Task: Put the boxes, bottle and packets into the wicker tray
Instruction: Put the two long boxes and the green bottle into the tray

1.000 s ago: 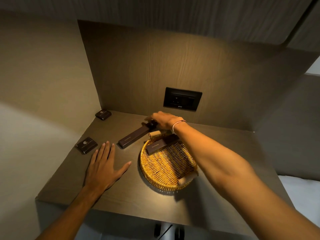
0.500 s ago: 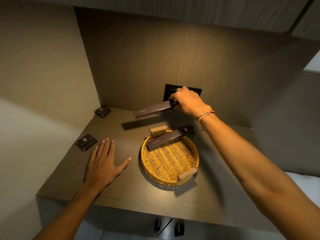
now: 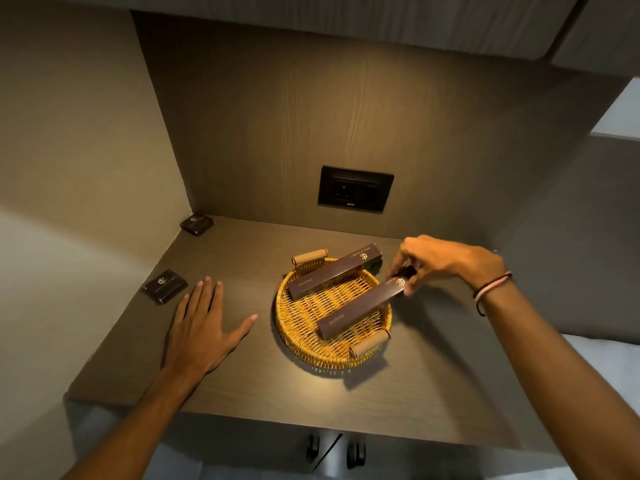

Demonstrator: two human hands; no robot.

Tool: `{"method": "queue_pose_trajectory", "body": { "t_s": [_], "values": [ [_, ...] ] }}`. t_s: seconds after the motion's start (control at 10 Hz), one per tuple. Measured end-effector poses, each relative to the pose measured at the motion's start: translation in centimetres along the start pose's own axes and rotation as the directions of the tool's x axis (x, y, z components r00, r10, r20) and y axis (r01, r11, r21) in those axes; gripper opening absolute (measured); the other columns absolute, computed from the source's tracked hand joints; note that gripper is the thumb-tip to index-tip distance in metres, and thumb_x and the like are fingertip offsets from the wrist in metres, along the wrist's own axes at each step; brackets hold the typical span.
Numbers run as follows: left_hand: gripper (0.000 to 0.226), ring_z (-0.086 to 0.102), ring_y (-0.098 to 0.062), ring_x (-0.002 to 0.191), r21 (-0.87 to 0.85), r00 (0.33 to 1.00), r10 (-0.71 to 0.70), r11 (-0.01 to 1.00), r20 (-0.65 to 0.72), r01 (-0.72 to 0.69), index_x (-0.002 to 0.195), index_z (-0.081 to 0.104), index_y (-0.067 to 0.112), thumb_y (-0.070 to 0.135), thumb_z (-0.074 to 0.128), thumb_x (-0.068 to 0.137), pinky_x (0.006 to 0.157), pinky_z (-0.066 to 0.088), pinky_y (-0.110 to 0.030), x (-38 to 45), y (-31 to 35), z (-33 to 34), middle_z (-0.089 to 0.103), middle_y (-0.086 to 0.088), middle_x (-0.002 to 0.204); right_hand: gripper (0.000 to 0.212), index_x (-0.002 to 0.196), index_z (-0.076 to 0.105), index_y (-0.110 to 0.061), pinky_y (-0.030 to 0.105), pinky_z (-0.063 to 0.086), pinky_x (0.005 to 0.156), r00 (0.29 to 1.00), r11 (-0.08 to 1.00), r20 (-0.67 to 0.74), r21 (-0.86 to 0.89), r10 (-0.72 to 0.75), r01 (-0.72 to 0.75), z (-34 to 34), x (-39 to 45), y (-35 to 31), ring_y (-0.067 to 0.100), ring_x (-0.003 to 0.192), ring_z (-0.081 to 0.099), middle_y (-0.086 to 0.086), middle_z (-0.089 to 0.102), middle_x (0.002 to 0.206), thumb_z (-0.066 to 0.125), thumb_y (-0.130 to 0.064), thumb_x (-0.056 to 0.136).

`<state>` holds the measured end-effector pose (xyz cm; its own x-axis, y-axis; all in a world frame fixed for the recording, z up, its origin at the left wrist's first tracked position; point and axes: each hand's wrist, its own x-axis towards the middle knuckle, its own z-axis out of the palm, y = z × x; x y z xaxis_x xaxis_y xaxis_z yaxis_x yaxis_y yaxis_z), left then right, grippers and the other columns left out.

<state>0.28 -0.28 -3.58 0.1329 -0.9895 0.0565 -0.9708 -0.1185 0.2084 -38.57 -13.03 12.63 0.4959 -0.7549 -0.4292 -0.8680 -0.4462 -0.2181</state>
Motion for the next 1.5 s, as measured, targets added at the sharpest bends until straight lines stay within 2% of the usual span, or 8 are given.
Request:
{"method": "queue_pose_trajectory", "body": {
  "t_s": [0.2,0.4,0.5,0.6,0.7,0.9,1.3,1.5],
  "values": [
    [0.113,0.006,-0.024,0.153,0.017,1.000,-0.002,1.000,-0.007,0.002,0.155,0.012,0.013,0.090,0.013,0.071,0.123,0.007,-0.042,0.2,0.2,-0.3,0.010,-0.011,0.165,0.041,0.115,0.074,-0.028,0.017,0.032,0.064,0.998,1.000,0.056,0.001,-0.008,0.008,2.0,-0.2,-0.2,0.001,0.082,0.044,-0.026,0.044,0.091,0.082,-0.015,0.077],
    [0.113,0.006,-0.023,0.153,0.023,1.000,0.009,1.000,-0.004,-0.009,0.155,0.011,0.013,0.090,0.012,0.072,0.123,0.008,-0.042,0.3,0.1,0.0,0.009,-0.011,0.165,0.051,0.126,0.066,-0.030,0.020,0.041,0.072,0.993,0.985,0.115,0.161,0.041,-0.059,1.8,-1.1,0.2,0.004,0.089,0.051,-0.021,0.050,0.099,0.081,-0.017,0.079],
    [0.113,0.006,-0.022,0.153,0.018,1.000,0.010,1.000,0.001,-0.010,0.155,0.011,0.013,0.090,0.013,0.072,0.123,0.008,-0.042,0.2,0.1,0.2,0.009,-0.011,0.165,0.049,0.125,0.064,-0.026,0.027,0.050,0.082,0.990,0.915,-0.020,0.386,0.138,-0.120,0.5,-0.9,2.6,0.014,0.105,0.061,-0.004,0.065,0.110,0.081,-0.023,0.079],
    [0.113,0.006,-0.022,0.153,0.011,1.000,0.009,1.000,-0.005,-0.009,0.154,0.011,0.013,0.090,0.014,0.072,0.124,0.009,-0.043,0.3,0.0,0.1,0.009,-0.011,0.165,0.043,0.121,0.065,-0.022,0.026,0.051,0.077,0.954,0.863,-0.151,0.480,0.260,-0.159,0.5,1.1,3.8,0.022,0.108,0.064,0.002,0.066,0.109,0.078,-0.012,0.082],
    [0.113,0.007,-0.022,0.153,0.006,1.000,0.010,1.000,-0.013,-0.010,0.154,0.012,0.013,0.090,0.014,0.072,0.124,0.009,-0.042,0.3,0.0,0.0,0.010,-0.011,0.165,0.051,0.132,0.059,-0.016,0.028,0.052,0.077,0.957,0.844,-0.122,0.509,0.262,-0.166,2.0,4.3,3.3,0.024,0.112,0.061,0.008,0.061,0.120,0.067,0.004,0.086],
    [0.112,0.005,-0.022,0.153,-0.008,1.000,0.022,1.000,-0.009,-0.022,0.155,0.010,0.014,0.090,0.014,0.072,0.123,0.007,-0.041,0.5,1.0,-0.1,0.008,-0.010,0.165,0.040,0.124,0.064,-0.007,0.036,0.050,0.090,0.958,0.847,-0.113,0.501,0.265,-0.176,4.3,6.0,4.2,0.024,0.106,0.057,0.013,0.063,0.117,0.066,0.005,0.086],
    [0.112,0.007,-0.023,0.153,0.005,1.000,0.011,1.000,-0.028,-0.010,0.154,0.013,0.014,0.090,0.016,0.072,0.123,0.008,-0.041,1.0,-0.1,-0.3,0.010,-0.011,0.165,0.023,0.095,0.078,-0.011,0.027,0.054,0.076,0.930,0.903,-0.195,0.365,0.310,-0.225,1.5,1.0,6.5,0.016,0.087,0.067,0.005,0.075,0.091,0.085,-0.010,0.073],
    [0.112,0.007,-0.023,0.153,-0.009,0.999,0.006,1.000,-0.034,-0.007,0.154,0.013,0.013,0.089,0.016,0.073,0.122,0.008,-0.041,1.1,-0.2,-0.3,0.010,-0.011,0.165,0.023,0.092,0.080,-0.020,0.020,0.052,0.070,0.949,0.929,-0.252,0.358,0.191,-0.092,-1.5,-1.2,4.4,0.006,0.074,0.068,-0.003,0.077,0.080,0.088,-0.019,0.070]
  ]
}}
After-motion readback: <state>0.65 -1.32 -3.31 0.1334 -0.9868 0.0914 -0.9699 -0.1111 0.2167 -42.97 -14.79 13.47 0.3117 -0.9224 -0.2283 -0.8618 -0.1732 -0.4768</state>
